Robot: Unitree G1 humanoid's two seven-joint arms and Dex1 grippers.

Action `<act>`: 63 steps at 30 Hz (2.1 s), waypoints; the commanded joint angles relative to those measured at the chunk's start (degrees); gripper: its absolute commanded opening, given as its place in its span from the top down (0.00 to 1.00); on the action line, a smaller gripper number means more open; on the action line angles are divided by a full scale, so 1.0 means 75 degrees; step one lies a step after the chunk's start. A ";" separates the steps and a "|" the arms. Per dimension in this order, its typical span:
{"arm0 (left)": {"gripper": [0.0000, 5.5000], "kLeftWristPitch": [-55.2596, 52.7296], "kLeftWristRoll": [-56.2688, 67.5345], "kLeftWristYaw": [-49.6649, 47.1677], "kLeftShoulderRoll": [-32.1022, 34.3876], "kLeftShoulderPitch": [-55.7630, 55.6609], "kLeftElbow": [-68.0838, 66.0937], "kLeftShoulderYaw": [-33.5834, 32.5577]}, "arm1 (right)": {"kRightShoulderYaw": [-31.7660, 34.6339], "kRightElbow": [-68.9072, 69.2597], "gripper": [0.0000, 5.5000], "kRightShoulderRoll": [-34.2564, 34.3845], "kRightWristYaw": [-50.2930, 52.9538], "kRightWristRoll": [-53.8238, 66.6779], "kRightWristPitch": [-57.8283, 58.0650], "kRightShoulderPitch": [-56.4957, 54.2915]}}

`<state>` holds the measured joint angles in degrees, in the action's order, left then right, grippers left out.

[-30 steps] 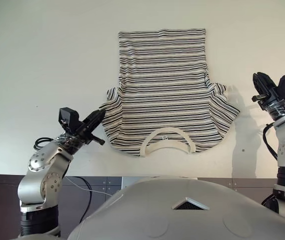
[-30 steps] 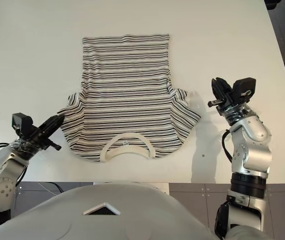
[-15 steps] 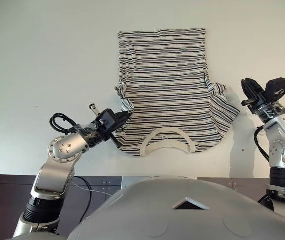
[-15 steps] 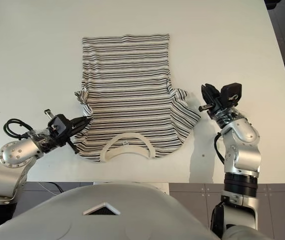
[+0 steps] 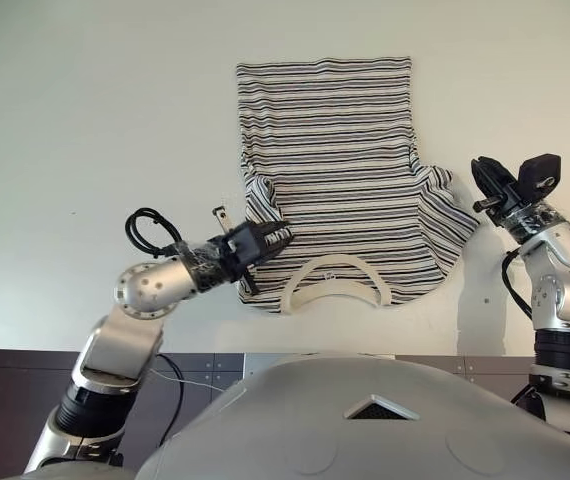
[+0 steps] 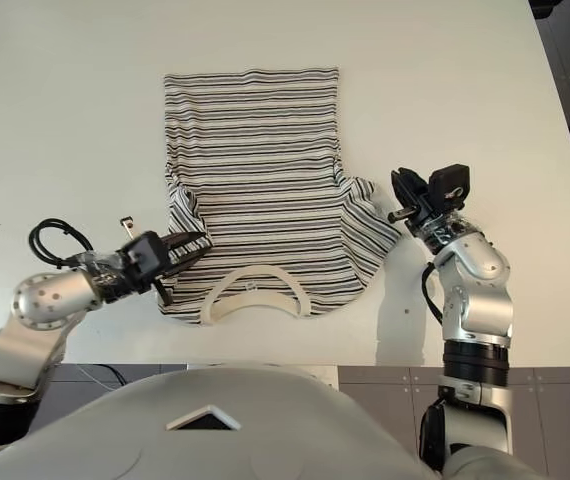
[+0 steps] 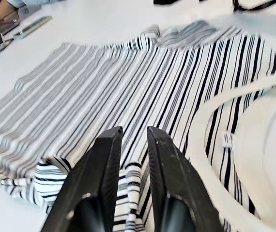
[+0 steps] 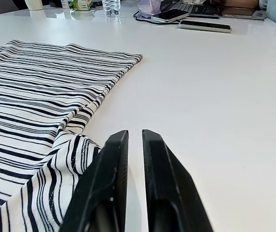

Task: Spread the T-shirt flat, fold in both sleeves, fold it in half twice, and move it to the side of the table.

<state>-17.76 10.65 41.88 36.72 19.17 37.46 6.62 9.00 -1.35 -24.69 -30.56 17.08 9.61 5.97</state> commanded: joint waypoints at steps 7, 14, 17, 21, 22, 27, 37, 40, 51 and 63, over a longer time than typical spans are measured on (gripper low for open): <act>0.83 0.2174 -0.1410 0.0121 0.0886 0.0260 -0.2174 -0.0418 | -0.0088 0.0051 0.91 0.0117 0.0013 -0.0095 -0.0099 0.0111; 0.83 0.3189 -0.1895 0.0582 0.1253 0.0796 -0.2210 0.0094 | -0.0080 0.0068 0.91 0.0070 -0.0021 -0.0099 -0.0045 0.0064; 0.83 0.3652 -0.2429 0.0575 0.1397 0.0982 -0.2470 0.0387 | -0.0091 0.0067 0.91 0.0083 -0.0011 -0.0107 -0.0045 0.0062; 0.83 0.4077 -0.2867 0.0471 0.1450 0.1027 -0.2585 0.0550 | -0.0079 0.0126 0.91 0.0062 -0.0013 -0.0095 -0.0014 0.0064; 0.83 0.4097 -0.2869 0.0470 0.1448 0.1029 -0.2596 0.0540 | -0.0077 0.0139 0.91 0.0057 -0.0012 -0.0091 -0.0001 0.0058; 0.83 0.4059 -0.3210 0.0425 0.1596 0.1222 -0.2723 0.0579 | 0.0397 0.0891 0.91 -0.0026 -0.0002 0.0537 0.0613 0.0314; 0.83 0.3363 -0.2907 -0.0356 0.0911 0.1631 -0.1845 0.0322 | 0.1892 0.2743 0.85 -0.0096 0.0030 0.3439 0.3965 0.2504; 0.83 0.3353 -0.2958 -0.0442 0.0811 0.1412 -0.1891 0.0335 | 0.1878 0.2786 0.73 0.0153 0.0567 0.3768 0.4452 0.2283; 0.83 0.3605 -0.3197 -0.0502 0.0805 0.1190 -0.2194 0.0400 | 0.1749 0.2270 0.73 0.0239 0.0882 0.3313 0.4256 0.2292; 0.83 0.4027 -0.3300 -0.0614 0.0872 0.1190 -0.2766 0.0400 | 0.1599 0.2526 0.73 0.0862 0.1327 0.4003 0.4838 0.2048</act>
<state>13.44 -12.73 37.16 42.71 28.22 18.18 9.41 20.78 17.52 -18.72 -21.51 46.85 45.00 21.42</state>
